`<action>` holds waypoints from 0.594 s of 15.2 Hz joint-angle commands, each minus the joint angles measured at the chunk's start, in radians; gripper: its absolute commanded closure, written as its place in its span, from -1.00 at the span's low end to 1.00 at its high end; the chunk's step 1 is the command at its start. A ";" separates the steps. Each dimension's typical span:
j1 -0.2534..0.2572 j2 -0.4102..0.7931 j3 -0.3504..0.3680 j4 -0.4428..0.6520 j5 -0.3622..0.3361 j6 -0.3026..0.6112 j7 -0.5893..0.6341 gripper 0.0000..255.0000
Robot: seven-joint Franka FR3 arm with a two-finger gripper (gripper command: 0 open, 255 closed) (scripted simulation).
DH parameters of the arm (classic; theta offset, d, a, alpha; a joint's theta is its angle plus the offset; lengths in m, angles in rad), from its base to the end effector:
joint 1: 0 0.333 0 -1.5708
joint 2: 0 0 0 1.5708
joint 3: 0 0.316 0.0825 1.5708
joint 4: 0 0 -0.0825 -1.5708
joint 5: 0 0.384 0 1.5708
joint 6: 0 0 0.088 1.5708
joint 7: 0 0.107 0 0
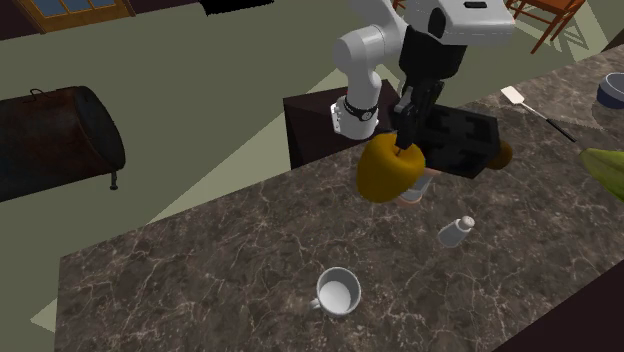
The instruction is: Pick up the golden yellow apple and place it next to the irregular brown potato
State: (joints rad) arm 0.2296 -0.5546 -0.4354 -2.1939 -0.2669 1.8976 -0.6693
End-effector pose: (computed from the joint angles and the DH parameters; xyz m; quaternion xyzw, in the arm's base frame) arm 0.4010 -0.1395 0.5940 0.9557 0.2728 0.0926 0.0607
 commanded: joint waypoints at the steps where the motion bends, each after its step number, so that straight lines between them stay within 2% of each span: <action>1: 0.010 -0.009 0.041 -0.015 0.007 -0.002 0.049 1.00; 9: 0.069 0.020 0.195 -0.020 0.052 -0.004 0.241 1.00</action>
State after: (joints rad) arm 0.2916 -0.5425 -0.2572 -2.2163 -0.2207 1.8926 -0.4513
